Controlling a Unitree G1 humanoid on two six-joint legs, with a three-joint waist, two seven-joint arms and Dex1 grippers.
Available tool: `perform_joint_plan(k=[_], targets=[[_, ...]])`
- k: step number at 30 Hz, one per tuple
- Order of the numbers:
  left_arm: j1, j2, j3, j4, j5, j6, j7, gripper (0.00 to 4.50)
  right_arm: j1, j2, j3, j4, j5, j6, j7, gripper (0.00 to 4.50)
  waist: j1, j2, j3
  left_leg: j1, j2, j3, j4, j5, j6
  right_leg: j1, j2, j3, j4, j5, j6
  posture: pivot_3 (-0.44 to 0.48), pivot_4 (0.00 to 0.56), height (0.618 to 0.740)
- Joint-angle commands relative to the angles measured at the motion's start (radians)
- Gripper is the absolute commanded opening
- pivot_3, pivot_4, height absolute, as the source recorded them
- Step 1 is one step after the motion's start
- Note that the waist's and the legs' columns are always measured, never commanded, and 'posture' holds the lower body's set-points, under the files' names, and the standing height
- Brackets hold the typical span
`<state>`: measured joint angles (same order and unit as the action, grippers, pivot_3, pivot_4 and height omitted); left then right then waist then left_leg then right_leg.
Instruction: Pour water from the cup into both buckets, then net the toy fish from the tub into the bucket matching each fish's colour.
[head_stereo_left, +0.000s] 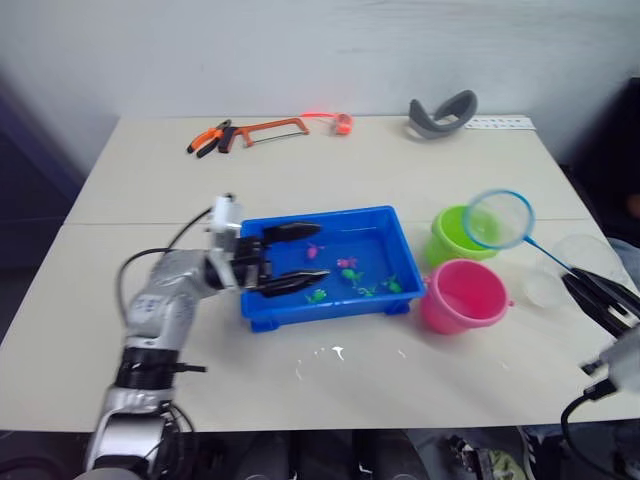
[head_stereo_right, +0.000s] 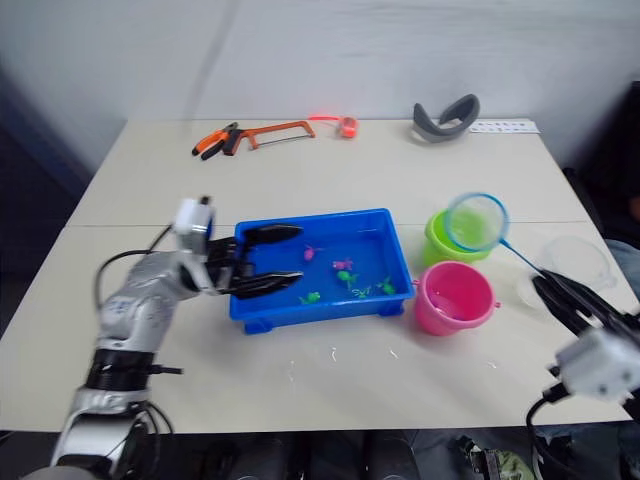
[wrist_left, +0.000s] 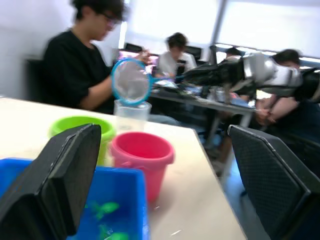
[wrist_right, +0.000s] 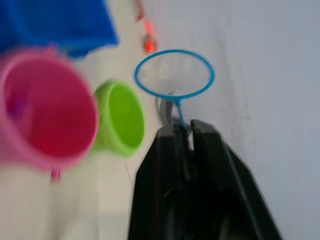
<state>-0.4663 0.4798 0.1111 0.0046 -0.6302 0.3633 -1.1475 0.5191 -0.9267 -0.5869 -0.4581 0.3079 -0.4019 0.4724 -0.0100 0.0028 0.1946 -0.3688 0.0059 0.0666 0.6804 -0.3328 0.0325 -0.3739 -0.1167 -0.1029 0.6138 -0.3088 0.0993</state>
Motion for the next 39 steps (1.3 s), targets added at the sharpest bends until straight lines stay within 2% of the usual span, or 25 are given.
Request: perform_joint_plan(k=[1, 4, 7, 12, 15, 17, 22, 28, 39], targets=[[0.09, 0.117, 0.153, -0.03, -0.023, 0.001, 0.015, 4.42, -0.172, -0.081, 0.142, -0.089, 0.299, 0.254, 0.089, 0.0, -0.009, 0.0, 0.0, 0.0, 0.001, 0.0, 0.0, 0.0, 0.0, 0.0, 0.001, -0.001, 0.001, 0.0, -0.001, 0.0, 0.15, 0.74], [0.164, 0.204, 0.234, 0.011, 0.008, -0.042, 0.001, 4.42, -0.412, -0.109, 0.287, -0.055, 0.415, 0.449, 0.119, 0.0, 0.014, 0.0, 0.001, -0.001, 0.001, -0.002, 0.001, -0.001, 0.0, 0.0, 0.0, -0.003, 0.003, -0.001, -0.002, 0.0, 0.15, 0.74], [0.227, 0.259, 0.292, 0.022, 0.016, -0.059, 0.008, 4.42, -0.634, -0.082, 0.423, -0.002, 0.432, 0.626, 0.133, 0.0, 0.025, -0.001, 0.001, -0.003, 0.0, -0.003, 0.002, -0.002, 0.001, -0.001, -0.003, -0.004, -0.003, -0.001, -0.002, 0.0, 0.15, 0.74], [0.329, 0.293, 0.343, -0.03, 0.015, -0.074, 0.027, 4.42, -0.834, -0.049, 0.621, 0.059, 0.369, 0.855, 0.19, 0.0, 0.031, -0.001, 0.002, -0.005, -0.002, -0.004, 0.001, -0.004, 0.001, -0.003, -0.007, -0.006, -0.003, -0.001, -0.002, 0.0, 0.15, 0.74], [0.359, 0.281, 0.336, -0.083, 0.005, -0.071, 0.052, 4.42, -0.903, -0.01, 0.665, 0.126, 0.261, 0.821, 0.218, 0.0, 0.031, -0.001, 0.002, -0.008, -0.003, -0.004, 0.001, -0.004, 0.002, -0.003, -0.008, -0.008, -0.003, -0.001, -0.002, 0.0, 0.15, 0.74], [0.374, 0.268, 0.325, -0.112, 0.006, -0.075, 0.066, 4.42, -0.934, -0.024, 0.697, 0.16, 0.162, 0.775, 0.257, 0.0, 0.031, -0.001, 0.002, -0.008, -0.006, -0.004, 0.001, -0.004, 0.003, -0.003, -0.009, -0.008, -0.002, 0.0, -0.001, 0.0, 0.15, 0.74], [0.407, 0.234, 0.302, -0.167, 0.01, -0.081, 0.095, 4.42, -0.96, -0.031, 0.719, 0.269, -0.046, 0.585, 0.334, 0.0, 0.027, -0.001, 0.002, -0.008, -0.007, -0.002, 0.001, -0.004, 0.004, -0.003, -0.01, -0.008, -0.002, 0.0, 0.001, 0.0, 0.15, 0.74], [0.406, 0.228, 0.274, -0.178, 0.013, -0.084, 0.102, 4.42, -1.01, -0.005, 0.745, 0.406, -0.244, 0.378, 0.346, 0.0, 0.017, -0.001, 0.002, -0.007, -0.007, -0.001, 0.002, -0.003, 0.004, -0.003, -0.009, -0.008, 0.0, 0.0, 0.001, 0.0, 0.15, 0.74], [0.36, 0.253, 0.204, -0.19, 0.014, -0.065, 0.077, 4.42, -1.025, 0.026, 0.773, 0.485, -0.366, 0.309, 0.425, 0.0, 0.008, -0.001, 0.002, -0.007, -0.006, -0.001, 0.002, -0.002, 0.003, -0.003, -0.008, -0.008, 0.001, 0.0, 0.001, 0.0, 0.15, 0.74]])
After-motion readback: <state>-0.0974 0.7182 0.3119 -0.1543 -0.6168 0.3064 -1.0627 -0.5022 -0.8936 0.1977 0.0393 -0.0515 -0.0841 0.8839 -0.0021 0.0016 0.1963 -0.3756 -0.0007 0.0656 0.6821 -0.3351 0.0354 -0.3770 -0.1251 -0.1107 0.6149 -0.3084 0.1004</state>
